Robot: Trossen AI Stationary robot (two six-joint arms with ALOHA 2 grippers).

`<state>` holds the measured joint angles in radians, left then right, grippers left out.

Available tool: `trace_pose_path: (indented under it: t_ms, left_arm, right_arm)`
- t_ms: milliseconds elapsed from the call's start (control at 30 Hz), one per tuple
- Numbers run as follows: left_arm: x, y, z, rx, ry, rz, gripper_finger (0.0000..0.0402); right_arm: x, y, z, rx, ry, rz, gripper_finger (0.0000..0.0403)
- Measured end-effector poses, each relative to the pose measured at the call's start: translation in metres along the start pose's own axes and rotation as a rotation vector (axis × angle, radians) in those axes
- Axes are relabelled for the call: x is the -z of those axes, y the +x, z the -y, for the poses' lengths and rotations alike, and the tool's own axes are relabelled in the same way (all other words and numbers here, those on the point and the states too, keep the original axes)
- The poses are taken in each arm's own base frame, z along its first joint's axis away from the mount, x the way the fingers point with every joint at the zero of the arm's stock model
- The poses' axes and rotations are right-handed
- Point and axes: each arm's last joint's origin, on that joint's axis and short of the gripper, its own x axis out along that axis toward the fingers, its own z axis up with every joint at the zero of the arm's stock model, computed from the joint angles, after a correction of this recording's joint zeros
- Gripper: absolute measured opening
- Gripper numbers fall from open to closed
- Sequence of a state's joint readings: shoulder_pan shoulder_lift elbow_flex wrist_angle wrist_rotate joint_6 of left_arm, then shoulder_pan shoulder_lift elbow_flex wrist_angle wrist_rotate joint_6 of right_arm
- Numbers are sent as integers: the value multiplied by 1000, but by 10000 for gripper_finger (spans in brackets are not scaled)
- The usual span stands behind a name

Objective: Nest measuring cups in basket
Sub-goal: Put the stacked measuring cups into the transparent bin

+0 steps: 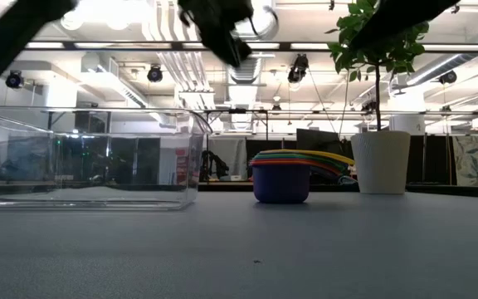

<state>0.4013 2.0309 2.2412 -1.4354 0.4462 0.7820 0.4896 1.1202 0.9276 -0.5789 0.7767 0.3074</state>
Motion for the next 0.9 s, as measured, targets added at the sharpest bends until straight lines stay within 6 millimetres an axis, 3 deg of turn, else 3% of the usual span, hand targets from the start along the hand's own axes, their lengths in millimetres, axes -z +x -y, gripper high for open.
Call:
trace_pose_path:
  t_ms: [133,267,533,633,900]
  left_arm:
    - [1,-43,37,-87,20,101,3]
    - [23,-57,72,-180,5,188,1]
    - [86,-45,136,-458,-108,398,0]
    - [108,-37,157,-475,-102,494,0]
    - [153,-20,188,-527,-85,690,0]
  right_arm:
    - [-3,25,16,-85,-15,-89,226]
    - [-5,43,37,-205,7,-146,226]
    - [-7,73,74,-170,-75,-155,226]
    - [-3,87,82,-267,18,-190,226]
    - [9,115,85,-361,-5,-272,226]
